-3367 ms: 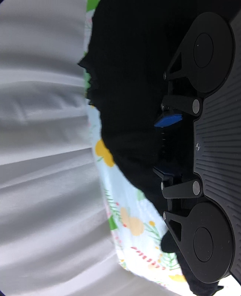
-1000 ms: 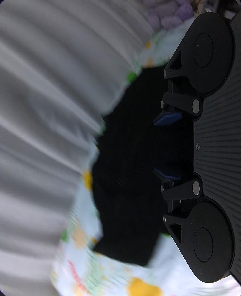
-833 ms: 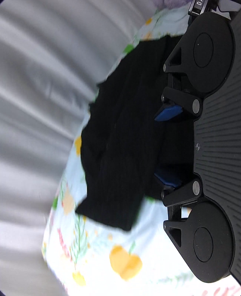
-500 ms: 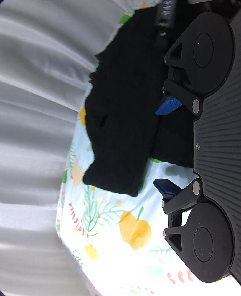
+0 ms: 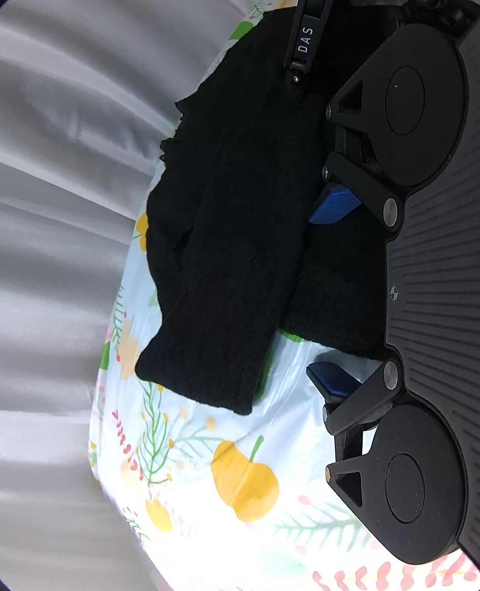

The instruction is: Fold small clothes

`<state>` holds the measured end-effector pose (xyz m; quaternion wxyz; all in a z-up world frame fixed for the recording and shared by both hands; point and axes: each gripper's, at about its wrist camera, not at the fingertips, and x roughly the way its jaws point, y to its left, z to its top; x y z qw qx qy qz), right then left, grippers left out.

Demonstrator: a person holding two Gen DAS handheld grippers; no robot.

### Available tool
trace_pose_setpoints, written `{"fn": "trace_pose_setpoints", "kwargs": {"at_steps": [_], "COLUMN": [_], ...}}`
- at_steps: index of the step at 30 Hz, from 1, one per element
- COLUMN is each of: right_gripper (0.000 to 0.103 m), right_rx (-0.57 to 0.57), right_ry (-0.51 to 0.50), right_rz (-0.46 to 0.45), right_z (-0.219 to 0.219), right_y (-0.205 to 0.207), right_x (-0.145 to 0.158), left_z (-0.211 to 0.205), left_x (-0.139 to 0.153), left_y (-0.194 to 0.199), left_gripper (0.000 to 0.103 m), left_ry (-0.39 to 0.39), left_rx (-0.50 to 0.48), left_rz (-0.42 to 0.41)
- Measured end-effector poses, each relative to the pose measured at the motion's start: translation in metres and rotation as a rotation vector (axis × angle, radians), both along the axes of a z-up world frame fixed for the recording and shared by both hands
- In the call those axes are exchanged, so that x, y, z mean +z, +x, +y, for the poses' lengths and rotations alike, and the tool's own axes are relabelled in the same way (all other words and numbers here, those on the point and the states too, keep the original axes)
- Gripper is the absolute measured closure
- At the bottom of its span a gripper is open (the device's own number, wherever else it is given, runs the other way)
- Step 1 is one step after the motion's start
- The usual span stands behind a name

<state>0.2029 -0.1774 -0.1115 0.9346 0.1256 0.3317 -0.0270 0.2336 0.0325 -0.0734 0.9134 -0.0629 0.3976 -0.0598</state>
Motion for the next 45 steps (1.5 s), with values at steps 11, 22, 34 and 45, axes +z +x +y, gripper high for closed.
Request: {"fn": "trace_pose_setpoints", "kwargs": {"at_steps": [11, 22, 34, 45], "right_gripper": [0.094, 0.094, 0.067, 0.096], "right_rx": [0.009, -0.252, -0.227, -0.233], "right_ry": [-0.015, 0.0, 0.021, -0.129], "right_rz": [-0.18, -0.088, -0.018, -0.094], "right_z": [-0.021, -0.131, -0.13, -0.123], "right_y": [-0.024, -0.014, -0.007, -0.011], "right_x": [0.044, 0.021, -0.005, 0.019], "left_z": [0.002, -0.019, -0.032, -0.04], "left_x": [0.004, 0.003, 0.002, 0.0], "left_y": [0.01, 0.037, 0.051, 0.06], "left_gripper": [0.016, 0.016, 0.016, 0.016], "left_ry": [0.006, 0.035, 0.083, 0.165], "left_rx": [0.021, 0.019, 0.003, 0.028], "left_rz": [-0.013, -0.017, -0.028, -0.03]}}
